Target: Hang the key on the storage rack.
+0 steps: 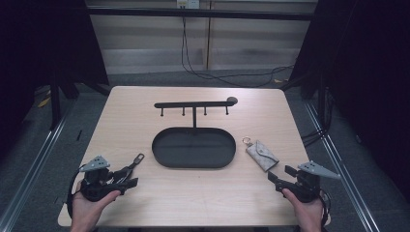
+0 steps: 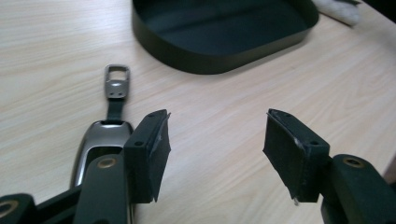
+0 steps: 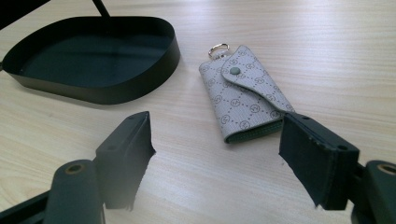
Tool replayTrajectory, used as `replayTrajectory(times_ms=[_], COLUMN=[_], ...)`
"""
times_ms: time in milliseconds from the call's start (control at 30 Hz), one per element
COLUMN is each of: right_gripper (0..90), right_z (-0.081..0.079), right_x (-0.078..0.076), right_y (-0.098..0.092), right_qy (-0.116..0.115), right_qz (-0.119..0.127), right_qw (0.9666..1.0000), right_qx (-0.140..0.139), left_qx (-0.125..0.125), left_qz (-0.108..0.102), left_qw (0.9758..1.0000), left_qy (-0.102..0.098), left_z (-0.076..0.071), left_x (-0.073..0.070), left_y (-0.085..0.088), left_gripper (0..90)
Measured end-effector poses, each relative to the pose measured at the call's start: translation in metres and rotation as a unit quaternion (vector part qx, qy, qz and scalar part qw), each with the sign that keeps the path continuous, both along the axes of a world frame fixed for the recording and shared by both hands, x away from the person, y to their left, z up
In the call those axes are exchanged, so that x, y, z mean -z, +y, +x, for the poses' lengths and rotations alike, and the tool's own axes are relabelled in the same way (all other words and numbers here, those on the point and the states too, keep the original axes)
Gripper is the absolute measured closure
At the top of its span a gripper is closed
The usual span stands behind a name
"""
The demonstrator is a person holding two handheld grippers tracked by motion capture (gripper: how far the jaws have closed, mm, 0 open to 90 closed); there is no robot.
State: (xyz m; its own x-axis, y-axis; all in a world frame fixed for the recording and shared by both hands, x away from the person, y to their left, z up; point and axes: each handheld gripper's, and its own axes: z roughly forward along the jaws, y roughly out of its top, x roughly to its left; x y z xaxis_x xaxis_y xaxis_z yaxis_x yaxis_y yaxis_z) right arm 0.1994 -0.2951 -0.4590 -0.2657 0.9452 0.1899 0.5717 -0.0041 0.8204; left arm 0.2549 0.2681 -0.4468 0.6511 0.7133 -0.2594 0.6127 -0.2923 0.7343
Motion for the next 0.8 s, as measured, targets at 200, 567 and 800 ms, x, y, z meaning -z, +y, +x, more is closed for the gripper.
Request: replayTrajectory(times_ms=[200, 567, 800], right_gripper=[24.1, 23.1, 23.1], right_z=[0.002, 0.003, 0.003], right_x=[0.001, 0.003, 0.003], right_y=[0.0, 0.001, 0.001], right_qy=[0.004, 0.011, 0.014], right_qz=[0.001, -0.003, -0.001], right_qw=[1.0, 0.9999, 0.9999], right_qx=[-0.004, -0.009, -0.007], left_qx=[0.005, 0.009, 0.006], left_qz=[0.007, 0.053, 0.063], left_qw=[0.9999, 0.9981, 0.9974], left_qy=[0.012, 0.031, 0.034], left_z=[0.006, 0.026, 0.038], left_x=[-0.004, -0.014, -0.024], left_y=[-0.005, -0.013, -0.013], left_gripper=[44.6, 56.0, 52.3])
